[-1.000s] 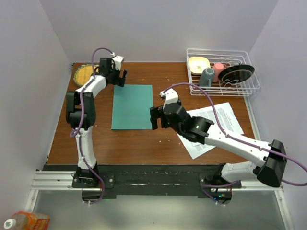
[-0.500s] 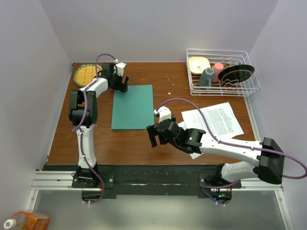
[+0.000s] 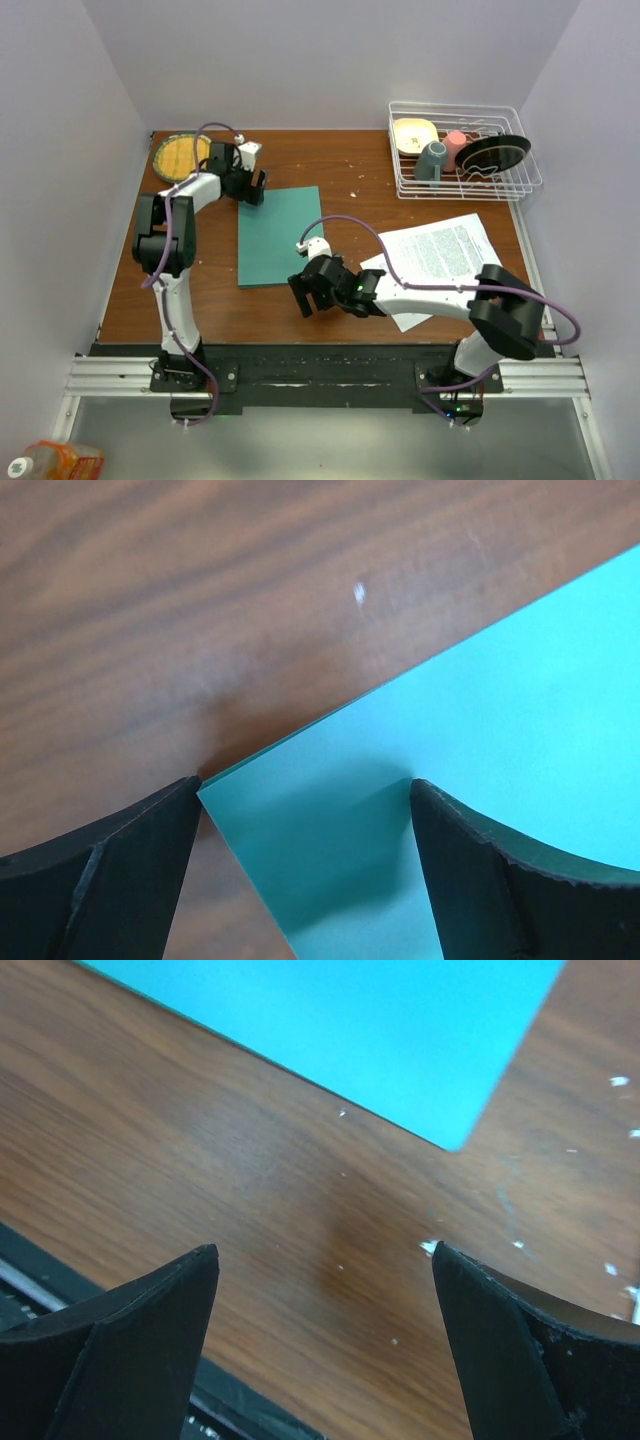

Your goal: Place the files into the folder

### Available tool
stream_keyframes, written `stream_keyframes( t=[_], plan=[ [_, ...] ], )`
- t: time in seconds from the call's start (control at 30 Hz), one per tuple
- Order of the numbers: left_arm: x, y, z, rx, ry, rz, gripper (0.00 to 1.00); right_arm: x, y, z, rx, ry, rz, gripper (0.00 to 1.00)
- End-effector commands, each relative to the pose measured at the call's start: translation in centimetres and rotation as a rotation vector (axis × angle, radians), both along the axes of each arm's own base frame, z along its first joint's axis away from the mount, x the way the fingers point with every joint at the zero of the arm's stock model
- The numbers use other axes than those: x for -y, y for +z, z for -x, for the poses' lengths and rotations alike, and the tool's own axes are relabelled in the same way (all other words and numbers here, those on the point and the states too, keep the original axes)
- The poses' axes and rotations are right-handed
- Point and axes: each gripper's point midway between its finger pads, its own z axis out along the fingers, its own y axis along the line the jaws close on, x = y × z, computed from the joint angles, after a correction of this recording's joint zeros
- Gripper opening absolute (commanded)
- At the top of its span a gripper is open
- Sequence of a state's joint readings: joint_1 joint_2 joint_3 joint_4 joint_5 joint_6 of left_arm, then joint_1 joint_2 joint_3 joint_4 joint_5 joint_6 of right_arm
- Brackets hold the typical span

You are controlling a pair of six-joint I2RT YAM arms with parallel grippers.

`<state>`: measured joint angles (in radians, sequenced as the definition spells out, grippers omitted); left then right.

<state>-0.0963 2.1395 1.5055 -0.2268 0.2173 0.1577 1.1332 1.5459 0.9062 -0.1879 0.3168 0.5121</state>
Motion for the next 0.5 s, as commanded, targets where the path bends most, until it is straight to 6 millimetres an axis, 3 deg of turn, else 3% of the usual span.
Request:
stream_keyframes(
  t=[0.0, 0.27, 0.47],
  plan=[
    [-0.5, 1.4, 2.7, -0.019, 0.022, -0.001, 0.88, -3.8, 1.4, -0.4, 0.0, 0.051, -0.101, 0.92],
    [-1.5, 1.9, 6.1, -0.064, 0.12, -0.006, 0.79, -4.7, 0.4, 1.3, -0.077, 0.097, -0.174, 0.91],
    [-0.9, 2.0, 8.9, -0.137, 0.109, 0.03, 0.73, -5.7, -0.2, 2.9, -0.135, 0.201, -0.177, 0.91]
  ],
)
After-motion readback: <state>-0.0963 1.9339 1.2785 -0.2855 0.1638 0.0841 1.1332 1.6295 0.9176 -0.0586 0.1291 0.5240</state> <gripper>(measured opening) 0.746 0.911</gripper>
